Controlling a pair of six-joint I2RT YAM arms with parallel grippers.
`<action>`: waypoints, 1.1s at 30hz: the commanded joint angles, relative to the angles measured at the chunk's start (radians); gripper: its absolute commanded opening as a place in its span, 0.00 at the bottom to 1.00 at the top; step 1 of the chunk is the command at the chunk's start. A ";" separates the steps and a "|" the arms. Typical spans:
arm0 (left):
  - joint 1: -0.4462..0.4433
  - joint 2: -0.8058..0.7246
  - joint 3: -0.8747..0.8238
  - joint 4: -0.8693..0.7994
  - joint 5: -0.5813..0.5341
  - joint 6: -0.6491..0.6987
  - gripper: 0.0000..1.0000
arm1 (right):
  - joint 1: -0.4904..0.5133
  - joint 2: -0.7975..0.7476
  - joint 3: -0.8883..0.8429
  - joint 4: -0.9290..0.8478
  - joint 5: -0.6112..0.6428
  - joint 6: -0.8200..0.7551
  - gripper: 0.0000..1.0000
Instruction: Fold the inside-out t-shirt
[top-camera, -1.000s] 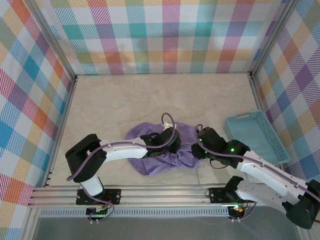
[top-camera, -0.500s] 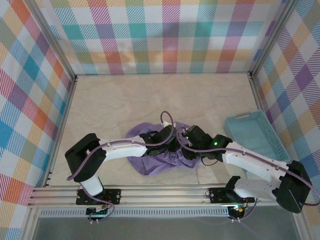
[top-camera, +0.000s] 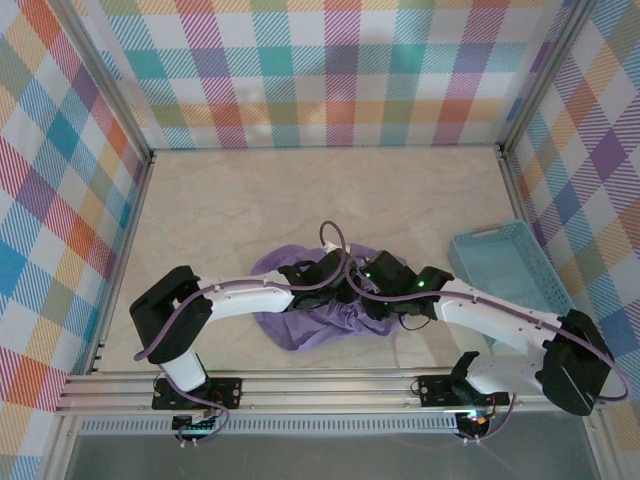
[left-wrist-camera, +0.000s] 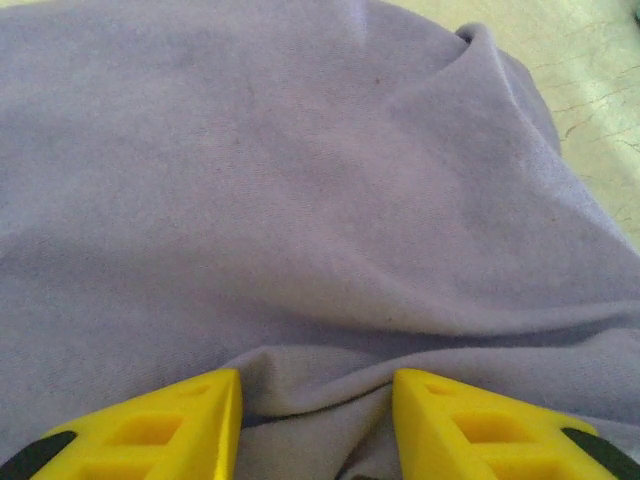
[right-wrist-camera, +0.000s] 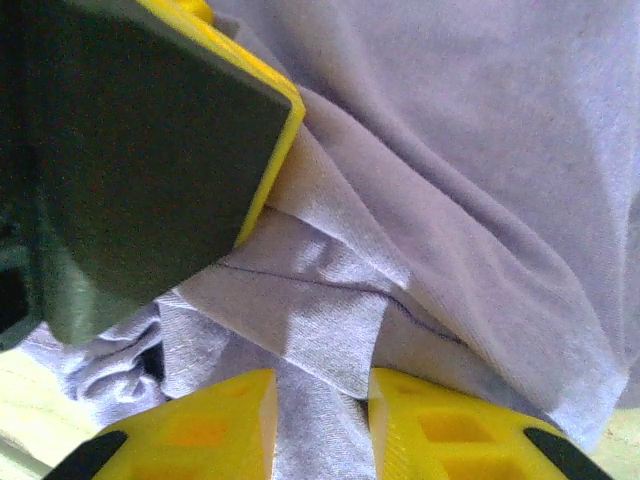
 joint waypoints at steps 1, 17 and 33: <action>0.013 0.006 0.015 0.007 0.005 -0.008 0.44 | 0.004 -0.007 0.008 -0.021 0.012 0.017 0.31; 0.013 0.003 0.016 0.010 0.006 -0.010 0.44 | 0.004 0.065 0.017 -0.025 0.038 0.026 0.35; 0.070 0.069 0.066 -0.089 -0.022 -0.065 0.45 | 0.005 -0.071 -0.002 -0.073 0.006 0.029 0.00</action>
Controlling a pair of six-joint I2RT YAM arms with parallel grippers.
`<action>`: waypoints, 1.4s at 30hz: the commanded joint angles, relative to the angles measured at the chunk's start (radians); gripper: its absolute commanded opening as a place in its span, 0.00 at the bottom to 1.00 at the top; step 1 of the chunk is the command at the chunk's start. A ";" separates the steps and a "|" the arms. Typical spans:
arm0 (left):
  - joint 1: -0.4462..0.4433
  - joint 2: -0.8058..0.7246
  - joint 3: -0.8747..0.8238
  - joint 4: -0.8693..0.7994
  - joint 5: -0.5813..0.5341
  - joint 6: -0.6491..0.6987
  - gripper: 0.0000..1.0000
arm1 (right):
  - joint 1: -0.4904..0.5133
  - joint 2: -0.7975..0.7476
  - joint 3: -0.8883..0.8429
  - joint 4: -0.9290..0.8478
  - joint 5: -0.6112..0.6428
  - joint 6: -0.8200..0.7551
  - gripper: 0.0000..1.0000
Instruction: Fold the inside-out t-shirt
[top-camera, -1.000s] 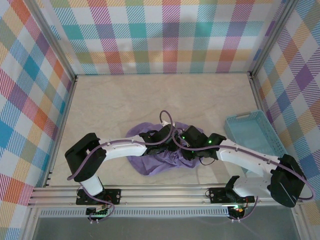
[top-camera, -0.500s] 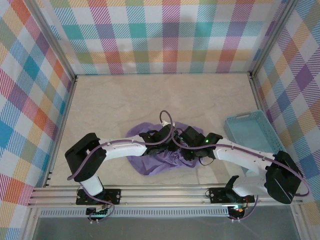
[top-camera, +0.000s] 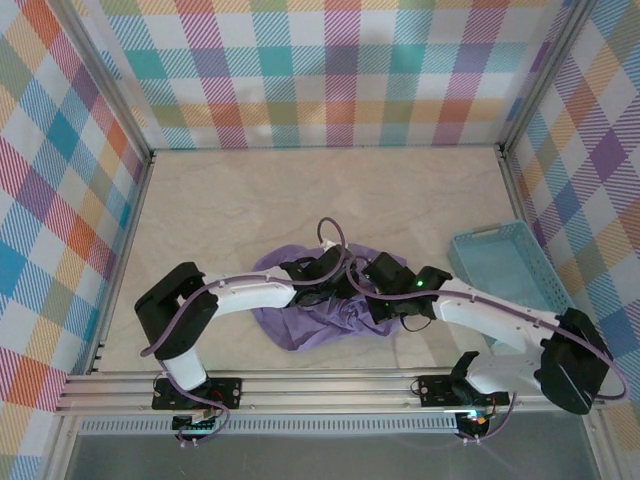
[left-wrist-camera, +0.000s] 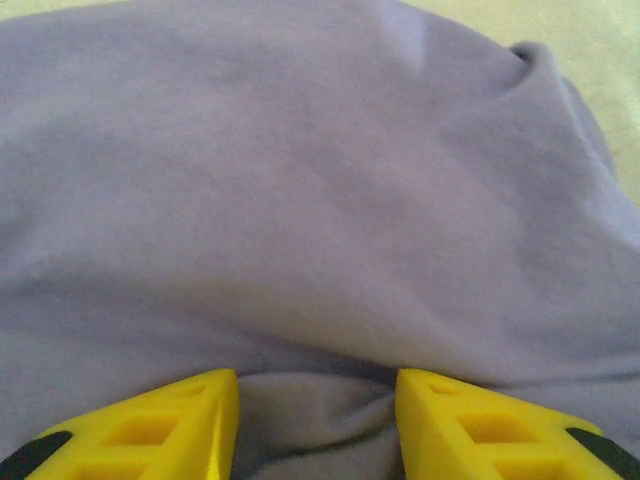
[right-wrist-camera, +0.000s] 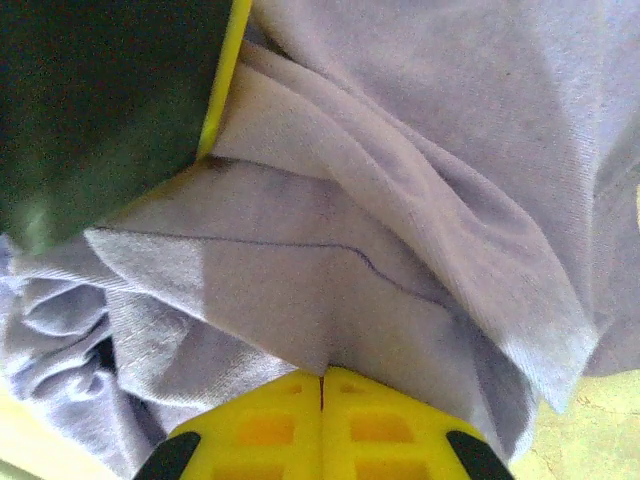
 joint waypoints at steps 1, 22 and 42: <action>0.045 0.039 0.047 -0.079 -0.015 -0.045 0.46 | 0.005 -0.073 -0.006 -0.031 -0.026 0.001 0.00; 0.116 0.098 0.060 -0.159 0.040 -0.048 0.43 | 0.007 -0.200 -0.098 -0.042 -0.042 0.161 0.23; -0.066 -0.126 -0.036 -0.048 0.139 0.144 0.57 | 0.014 -0.139 -0.083 0.001 -0.090 0.174 0.35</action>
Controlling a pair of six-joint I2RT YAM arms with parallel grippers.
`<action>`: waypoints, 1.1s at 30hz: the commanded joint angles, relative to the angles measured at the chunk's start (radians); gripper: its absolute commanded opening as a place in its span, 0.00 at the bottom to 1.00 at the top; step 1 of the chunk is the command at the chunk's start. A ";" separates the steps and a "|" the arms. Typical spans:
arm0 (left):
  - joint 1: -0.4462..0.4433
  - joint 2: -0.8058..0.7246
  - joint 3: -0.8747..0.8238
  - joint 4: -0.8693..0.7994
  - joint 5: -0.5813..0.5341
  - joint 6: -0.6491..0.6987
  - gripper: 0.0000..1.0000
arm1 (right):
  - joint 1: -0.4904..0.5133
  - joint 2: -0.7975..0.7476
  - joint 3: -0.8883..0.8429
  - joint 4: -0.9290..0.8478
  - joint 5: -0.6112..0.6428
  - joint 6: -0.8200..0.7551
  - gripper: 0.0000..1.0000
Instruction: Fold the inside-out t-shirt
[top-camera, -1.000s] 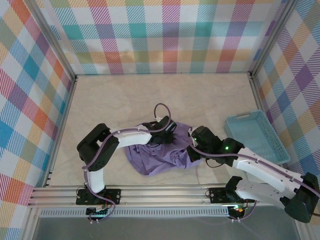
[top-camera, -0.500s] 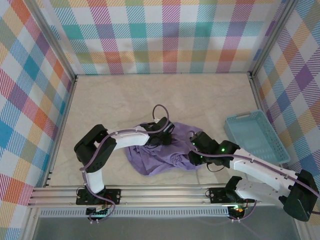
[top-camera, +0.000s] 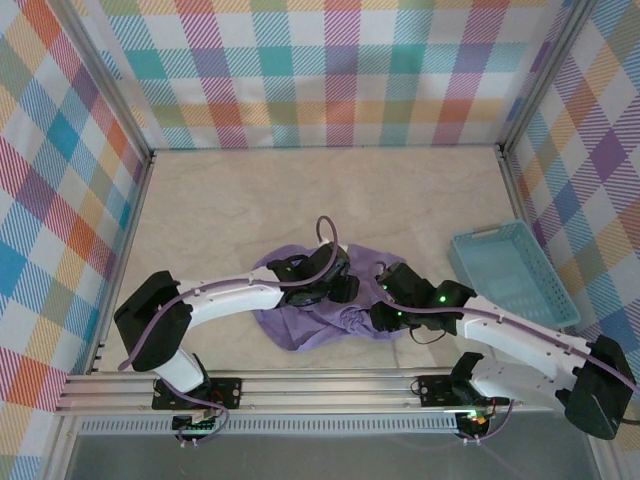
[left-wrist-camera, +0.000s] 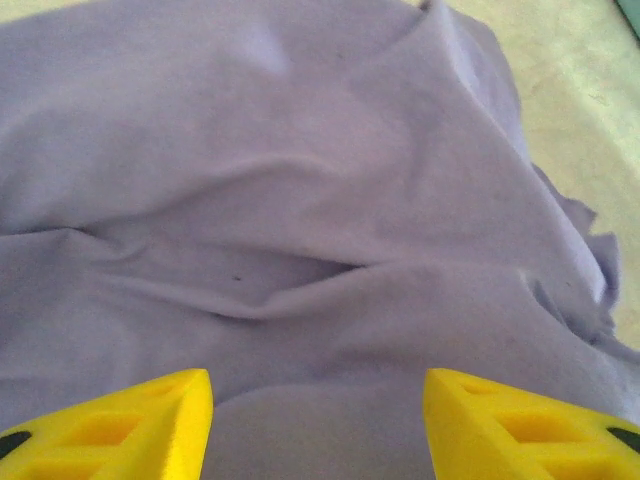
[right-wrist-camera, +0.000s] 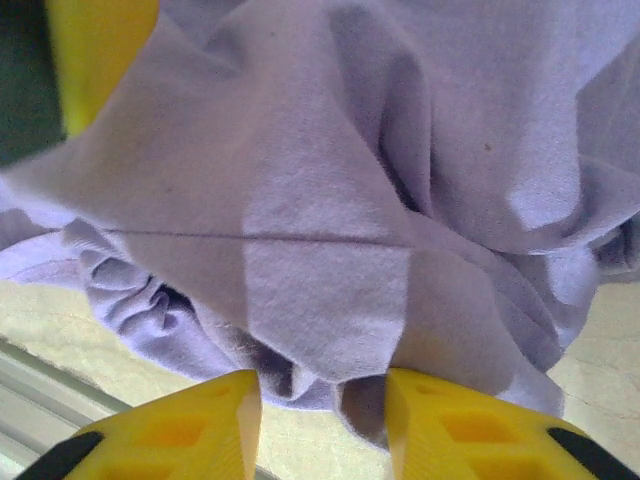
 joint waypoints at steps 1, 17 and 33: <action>-0.033 -0.003 -0.033 0.069 0.061 0.039 0.57 | 0.005 0.029 0.019 0.014 0.024 0.014 0.33; -0.084 0.009 -0.093 0.199 0.134 0.113 0.63 | 0.005 0.001 0.007 0.000 0.080 0.007 0.04; -0.089 0.078 -0.024 0.089 -0.070 0.088 0.39 | 0.005 -0.012 0.003 0.011 0.061 -0.012 0.00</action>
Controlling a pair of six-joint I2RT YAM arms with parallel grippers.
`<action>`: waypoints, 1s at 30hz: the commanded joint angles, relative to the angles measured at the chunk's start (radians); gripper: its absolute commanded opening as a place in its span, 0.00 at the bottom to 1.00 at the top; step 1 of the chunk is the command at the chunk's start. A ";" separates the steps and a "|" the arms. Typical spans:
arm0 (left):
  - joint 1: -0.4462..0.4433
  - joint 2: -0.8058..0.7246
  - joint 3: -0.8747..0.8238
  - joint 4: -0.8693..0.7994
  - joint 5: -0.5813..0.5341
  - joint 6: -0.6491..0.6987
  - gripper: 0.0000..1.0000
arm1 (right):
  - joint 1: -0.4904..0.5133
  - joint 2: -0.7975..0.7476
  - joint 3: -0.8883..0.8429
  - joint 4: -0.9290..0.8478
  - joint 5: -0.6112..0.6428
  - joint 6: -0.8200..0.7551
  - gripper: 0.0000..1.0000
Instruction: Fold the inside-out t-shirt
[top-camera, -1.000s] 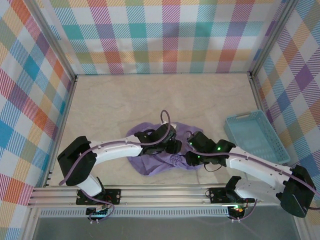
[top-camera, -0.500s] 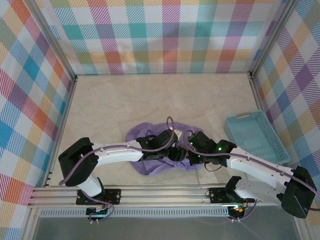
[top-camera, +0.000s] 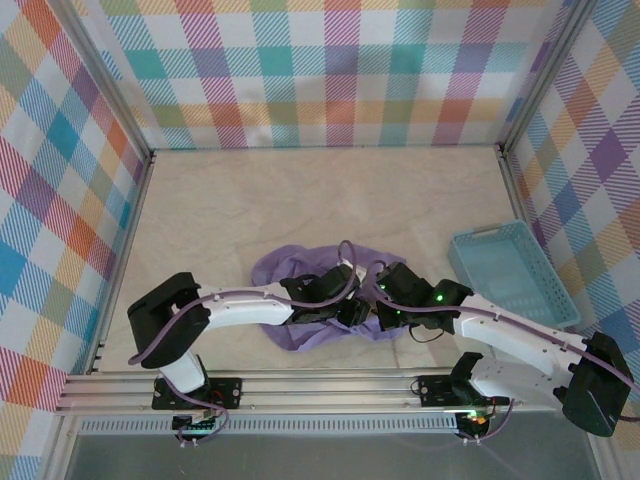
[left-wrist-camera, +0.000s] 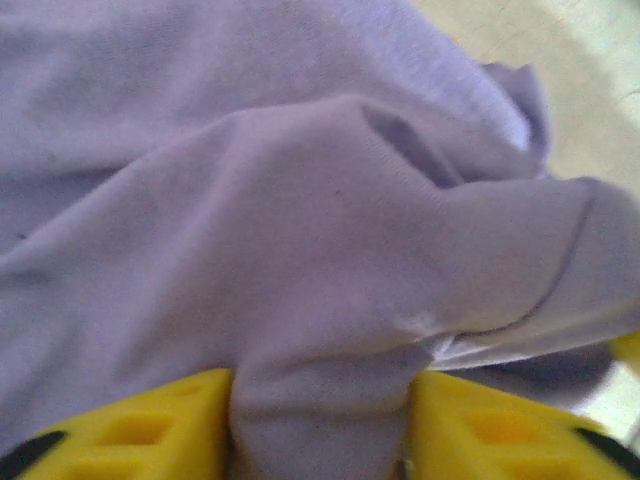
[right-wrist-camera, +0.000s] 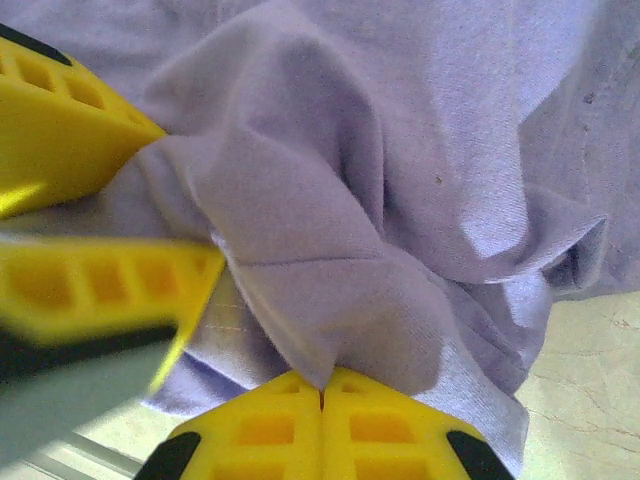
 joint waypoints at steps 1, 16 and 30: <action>0.012 0.008 0.046 -0.062 -0.132 -0.040 0.36 | 0.005 -0.022 -0.002 0.002 -0.016 -0.014 0.00; 0.129 0.104 0.150 -0.061 -0.025 -0.140 0.10 | 0.022 -0.047 -0.041 0.043 -0.018 -0.045 0.03; 0.184 0.158 0.132 -0.119 -0.023 -0.179 0.38 | 0.025 -0.417 0.054 -0.023 0.050 -0.093 0.00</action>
